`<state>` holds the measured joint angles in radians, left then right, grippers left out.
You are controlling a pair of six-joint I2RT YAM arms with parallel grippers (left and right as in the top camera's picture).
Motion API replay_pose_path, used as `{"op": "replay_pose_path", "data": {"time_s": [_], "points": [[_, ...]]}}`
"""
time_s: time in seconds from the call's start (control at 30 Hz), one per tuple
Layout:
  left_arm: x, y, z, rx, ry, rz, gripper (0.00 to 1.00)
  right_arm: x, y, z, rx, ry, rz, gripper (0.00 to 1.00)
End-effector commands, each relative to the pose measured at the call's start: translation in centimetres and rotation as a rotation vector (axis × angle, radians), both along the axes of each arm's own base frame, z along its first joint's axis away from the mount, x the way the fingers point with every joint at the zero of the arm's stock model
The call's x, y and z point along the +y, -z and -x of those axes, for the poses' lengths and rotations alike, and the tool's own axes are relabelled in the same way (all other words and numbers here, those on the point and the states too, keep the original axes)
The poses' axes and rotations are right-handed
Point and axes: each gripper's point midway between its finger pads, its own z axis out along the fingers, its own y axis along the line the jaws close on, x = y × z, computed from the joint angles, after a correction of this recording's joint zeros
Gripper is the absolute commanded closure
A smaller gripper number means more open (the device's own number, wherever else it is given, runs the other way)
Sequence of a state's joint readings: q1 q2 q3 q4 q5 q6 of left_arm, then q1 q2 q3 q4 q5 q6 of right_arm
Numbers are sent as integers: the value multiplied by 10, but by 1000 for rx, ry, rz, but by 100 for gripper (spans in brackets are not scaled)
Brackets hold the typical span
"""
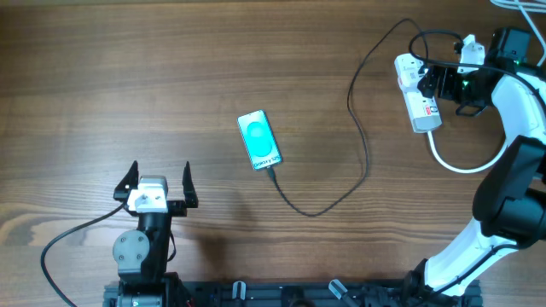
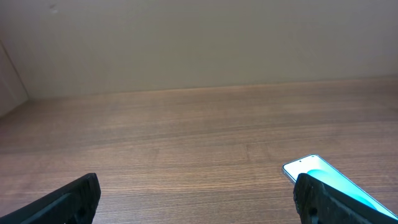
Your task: Plug charger to phone and switch on socket
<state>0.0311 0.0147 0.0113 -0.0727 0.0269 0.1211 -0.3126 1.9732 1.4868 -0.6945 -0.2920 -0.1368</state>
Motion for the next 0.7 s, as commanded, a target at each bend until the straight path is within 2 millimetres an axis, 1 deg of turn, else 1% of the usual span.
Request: {"op": "replay_pose_path", "data": {"time_s": [0.0,0.2,0.27,0.3,0.37,0.4,0.43,0.47,0.5,0.53,0.57,0.6,0.63,0.67], "points": [[1,1,0,0,-5,10,0,5,7,0,6,-27,-11,0],[1,1,0,0,-5,10,0,5,1,-1,-8,-27,-6,0],[1,1,0,0,-5,10,0,4,-10,-2,-30,-27,1,0],[1,1,0,0,-5,10,0,4,-21,-2,-53,-27,9,0],[1,1,0,0,-5,10,0,4,-52,-2,-121,-28,31,0],[1,1,0,0,-5,10,0,5,-71,-2,-163,-28,45,0],[1,1,0,0,-5,10,0,5,-96,1,-217,-28,63,0],[1,1,0,0,-5,10,0,8,-139,8,-311,-28,94,0],[1,1,0,0,-5,10,0,10,-166,15,-370,-28,114,0],[1,1,0,0,-5,10,0,12,-187,22,-418,-29,130,0],[1,1,0,0,-5,10,0,16,-217,33,-487,-29,153,0],[1,1,0,0,-5,10,0,18,-236,42,-533,-29,168,0],[1,1,0,0,-5,10,0,20,-249,48,-565,-29,179,0],[1,1,0,0,-5,10,0,25,-275,62,-629,-29,200,0]]}}
